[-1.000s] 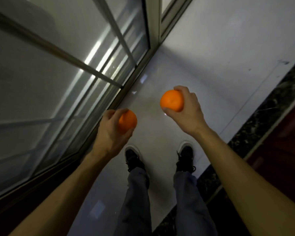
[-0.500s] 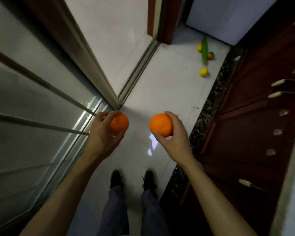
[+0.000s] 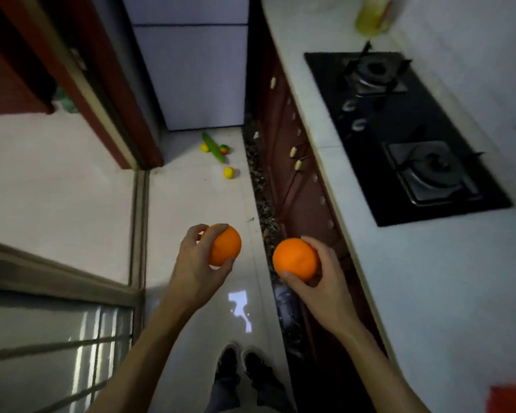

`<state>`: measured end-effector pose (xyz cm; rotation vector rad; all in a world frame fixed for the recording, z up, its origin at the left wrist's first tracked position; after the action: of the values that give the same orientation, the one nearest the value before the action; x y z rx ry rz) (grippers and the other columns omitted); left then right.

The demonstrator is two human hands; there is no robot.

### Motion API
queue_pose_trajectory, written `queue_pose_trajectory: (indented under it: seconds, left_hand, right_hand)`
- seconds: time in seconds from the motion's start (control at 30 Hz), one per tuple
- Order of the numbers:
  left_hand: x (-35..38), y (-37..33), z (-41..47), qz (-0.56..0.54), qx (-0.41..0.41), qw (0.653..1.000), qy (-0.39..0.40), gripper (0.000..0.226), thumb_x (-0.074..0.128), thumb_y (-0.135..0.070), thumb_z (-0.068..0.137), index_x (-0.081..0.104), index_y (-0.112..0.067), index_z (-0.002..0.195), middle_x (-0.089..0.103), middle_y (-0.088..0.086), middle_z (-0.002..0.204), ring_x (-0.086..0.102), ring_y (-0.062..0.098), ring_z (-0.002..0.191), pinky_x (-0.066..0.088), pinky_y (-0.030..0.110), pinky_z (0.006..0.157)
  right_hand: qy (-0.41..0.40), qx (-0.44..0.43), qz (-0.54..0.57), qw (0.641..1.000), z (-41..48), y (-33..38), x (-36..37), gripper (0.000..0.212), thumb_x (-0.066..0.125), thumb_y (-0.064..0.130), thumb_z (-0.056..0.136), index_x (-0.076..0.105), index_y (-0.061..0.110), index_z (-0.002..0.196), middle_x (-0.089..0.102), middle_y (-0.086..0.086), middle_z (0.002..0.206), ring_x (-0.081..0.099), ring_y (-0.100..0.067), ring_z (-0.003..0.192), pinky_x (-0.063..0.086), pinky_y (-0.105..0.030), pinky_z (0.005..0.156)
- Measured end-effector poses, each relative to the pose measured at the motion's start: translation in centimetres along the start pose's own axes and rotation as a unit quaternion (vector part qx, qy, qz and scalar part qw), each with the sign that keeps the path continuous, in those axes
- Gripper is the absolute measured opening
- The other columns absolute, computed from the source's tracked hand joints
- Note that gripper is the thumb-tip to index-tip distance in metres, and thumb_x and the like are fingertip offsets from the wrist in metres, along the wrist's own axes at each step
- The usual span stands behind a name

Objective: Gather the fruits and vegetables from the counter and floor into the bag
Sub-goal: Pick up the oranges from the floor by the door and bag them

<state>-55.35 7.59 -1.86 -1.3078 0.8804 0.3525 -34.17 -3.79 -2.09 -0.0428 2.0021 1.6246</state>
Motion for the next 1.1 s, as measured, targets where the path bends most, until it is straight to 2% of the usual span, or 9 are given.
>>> queue_pose_trajectory:
  seconds: [0.07,0.13,0.3,0.47,0.57,0.63,0.8,0.93,1.1]
  left_hand:
    - [1.2,-3.2,1.1,-0.009,0.061,0.998,0.025,0.063,0.078,-0.027,0.076,0.048,-0.028,0.132,0.044,0.011,0.135,0.048,0.031,0.115,0.046,0.033,0.087]
    - [3.1,-6.5,1.8,-0.017,0.119,0.991,0.062,0.061,0.077,-0.028,0.077,0.048,-0.031,0.13,0.044,0.009,0.133,0.048,0.03,0.114,0.043,0.03,0.085]
    - [9.2,-16.5,0.5,-0.02,0.282,0.943,0.175,0.061,0.078,-0.025,0.077,0.05,-0.026,0.131,0.045,0.012,0.13,0.051,0.033,0.11,0.047,0.039,0.088]
    - [15.9,-26.7,-5.1,-0.046,0.386,0.881,0.271,0.061,0.079,-0.018,0.073,0.052,-0.029,0.127,0.045,0.009,0.128,0.052,0.03,0.108,0.043,0.033,0.088]
    - [19.8,-32.1,-9.7,-0.069,0.441,0.837,0.317,0.059,0.078,-0.023,0.075,0.051,-0.032,0.126,0.045,0.003,0.128,0.05,0.022,0.108,0.041,0.029,0.085]
    - [22.4,-35.2,-13.0,-0.073,0.476,0.805,0.345,0.056,0.072,-0.034,0.075,0.051,-0.033,0.127,0.045,0.002,0.127,0.049,0.019,0.109,0.043,0.029,0.085]
    - [28.8,-40.9,-20.1,-0.079,0.516,0.751,0.404,0.057,0.058,-0.049,0.075,0.049,-0.034,0.13,0.047,-0.001,0.126,0.049,0.017,0.113,0.046,0.031,0.092]
    - [33.4,-44.6,-24.0,-0.085,0.519,0.736,0.426,0.054,0.061,-0.046,0.076,0.048,-0.038,0.128,0.047,-0.004,0.125,0.049,0.014,0.113,0.045,0.03,0.095]
    - [38.4,-47.5,-25.8,-0.064,0.504,0.752,0.42,0.055,0.062,-0.045,0.078,0.046,-0.036,0.13,0.049,-0.002,0.128,0.049,0.015,0.115,0.044,0.03,0.094]
  right_hand:
    - [-0.06,0.02,0.003,0.998,-2.1,-0.4,-3.5,0.067,0.079,0.03,0.076,0.043,0.04,0.132,0.044,0.012,0.132,0.05,0.0,0.114,0.048,-0.011,0.081]
    - [-0.121,0.043,0.008,0.992,-4.7,-1.0,-7.0,0.067,0.079,0.03,0.076,0.042,0.042,0.131,0.042,0.018,0.131,0.049,0.003,0.114,0.05,-0.017,0.083]
    - [-0.284,0.088,0.017,0.955,-13.3,-2.3,-14.3,0.066,0.078,0.027,0.077,0.043,0.037,0.132,0.04,0.02,0.132,0.045,0.006,0.117,0.051,-0.021,0.084]
    - [-0.432,0.148,0.026,0.889,-24.0,-5.4,-19.3,0.065,0.076,0.035,0.073,0.044,0.042,0.129,0.044,0.019,0.128,0.048,0.0,0.118,0.048,-0.033,0.095]
    - [-0.513,0.175,0.017,0.84,-30.5,-7.2,-21.9,0.061,0.075,0.041,0.07,0.045,0.047,0.123,0.046,0.016,0.127,0.047,0.005,0.117,0.044,-0.024,0.095]
    - [-0.554,0.199,0.009,0.809,-34.7,-8.7,-23.5,0.063,0.076,0.04,0.07,0.045,0.045,0.124,0.047,0.014,0.127,0.047,0.003,0.117,0.042,-0.024,0.096]
    - [-0.597,0.25,-0.009,0.762,-42.9,-12.7,-27.4,0.068,0.078,0.041,0.071,0.043,0.044,0.13,0.048,0.014,0.13,0.047,-0.003,0.12,0.045,-0.038,0.1]
    - [-0.602,0.25,-0.008,0.759,-45.3,-15.5,-32.0,0.069,0.078,0.039,0.074,0.042,0.04,0.133,0.046,0.012,0.13,0.049,-0.008,0.118,0.049,-0.041,0.094]
    - [-0.575,0.235,-0.031,0.783,-44.1,-18.6,-38.4,0.066,0.077,0.037,0.077,0.041,0.038,0.133,0.045,0.007,0.129,0.047,-0.008,0.118,0.043,-0.022,0.093]
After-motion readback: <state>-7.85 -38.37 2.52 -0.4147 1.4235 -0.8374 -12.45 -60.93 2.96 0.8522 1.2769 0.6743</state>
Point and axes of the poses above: each hand's wrist, its own z-axis towards the middle knuckle, its own x-axis out of the palm, y = z × x, the point moved 7 cm from there along z, towards the middle knuckle
